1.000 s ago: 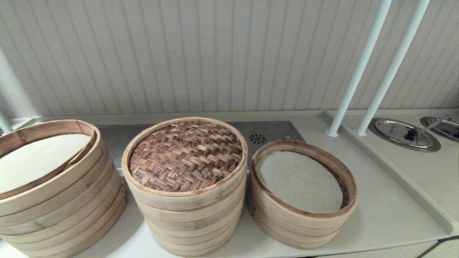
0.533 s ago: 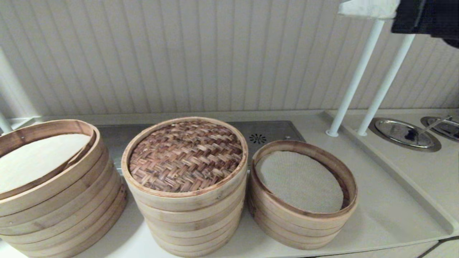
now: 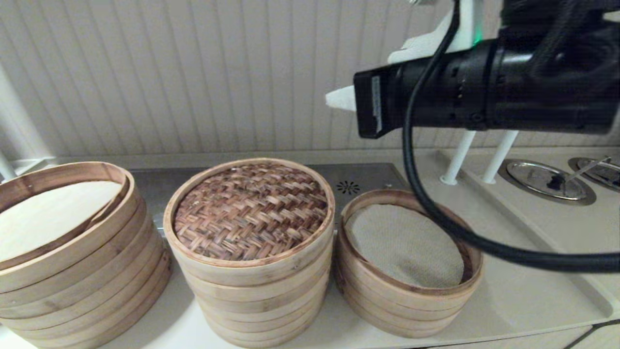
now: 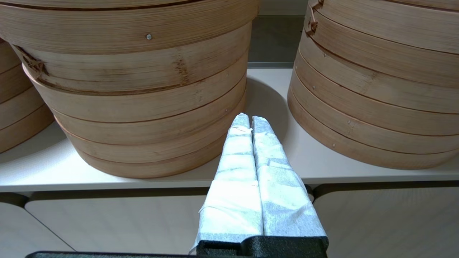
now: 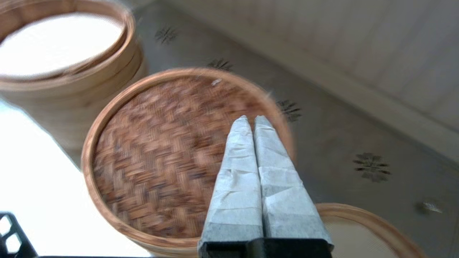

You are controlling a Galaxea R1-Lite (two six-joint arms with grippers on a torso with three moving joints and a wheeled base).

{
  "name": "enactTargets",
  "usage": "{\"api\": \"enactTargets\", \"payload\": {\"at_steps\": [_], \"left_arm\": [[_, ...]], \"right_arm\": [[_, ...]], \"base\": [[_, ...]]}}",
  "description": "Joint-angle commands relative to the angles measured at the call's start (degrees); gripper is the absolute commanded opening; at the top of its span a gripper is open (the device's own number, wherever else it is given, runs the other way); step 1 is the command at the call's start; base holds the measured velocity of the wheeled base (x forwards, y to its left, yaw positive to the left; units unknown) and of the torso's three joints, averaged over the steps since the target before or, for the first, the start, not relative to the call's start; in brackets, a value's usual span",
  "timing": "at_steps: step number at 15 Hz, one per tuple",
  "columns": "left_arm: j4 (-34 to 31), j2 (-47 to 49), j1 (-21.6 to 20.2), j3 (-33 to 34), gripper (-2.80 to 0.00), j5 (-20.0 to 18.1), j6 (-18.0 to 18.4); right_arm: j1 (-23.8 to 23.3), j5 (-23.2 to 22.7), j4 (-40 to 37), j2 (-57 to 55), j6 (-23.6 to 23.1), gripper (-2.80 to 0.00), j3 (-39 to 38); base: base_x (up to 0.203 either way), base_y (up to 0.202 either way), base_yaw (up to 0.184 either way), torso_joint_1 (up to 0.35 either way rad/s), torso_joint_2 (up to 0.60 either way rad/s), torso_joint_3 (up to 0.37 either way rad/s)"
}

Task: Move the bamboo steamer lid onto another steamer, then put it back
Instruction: Pick up the steamer

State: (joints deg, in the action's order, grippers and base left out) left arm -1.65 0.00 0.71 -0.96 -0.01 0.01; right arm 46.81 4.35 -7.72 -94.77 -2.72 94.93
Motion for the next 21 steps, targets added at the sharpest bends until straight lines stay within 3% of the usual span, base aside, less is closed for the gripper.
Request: {"api": "enactTargets", "payload": {"at_steps": [1,2,3,21], "left_arm": [[-0.02,0.09,0.00,0.00,-2.80,0.01,-0.01],[-0.02,0.09,0.00,0.00,-2.80,0.01,-0.01],[-0.02,0.09,0.00,0.00,-2.80,0.01,-0.01],[-0.02,0.09,0.00,0.00,-2.80,0.01,-0.01]], "right_arm": [[2.28,0.02,0.33,-4.55,-0.16,-2.80,0.22],[2.88,0.04,0.63,-5.19,-0.22,-2.80,0.00],[3.77,0.02,0.99,-6.22,-0.24,0.00,-0.08],[3.37,-1.25,2.80,-14.82,0.53,0.00,3.83]], "base": [[0.000,0.000,0.000,0.000,0.00,0.000],[0.000,0.000,0.000,0.000,0.00,0.000],[0.000,0.000,0.000,0.000,0.00,0.000],[0.000,0.000,0.000,0.000,0.00,0.000]]}}
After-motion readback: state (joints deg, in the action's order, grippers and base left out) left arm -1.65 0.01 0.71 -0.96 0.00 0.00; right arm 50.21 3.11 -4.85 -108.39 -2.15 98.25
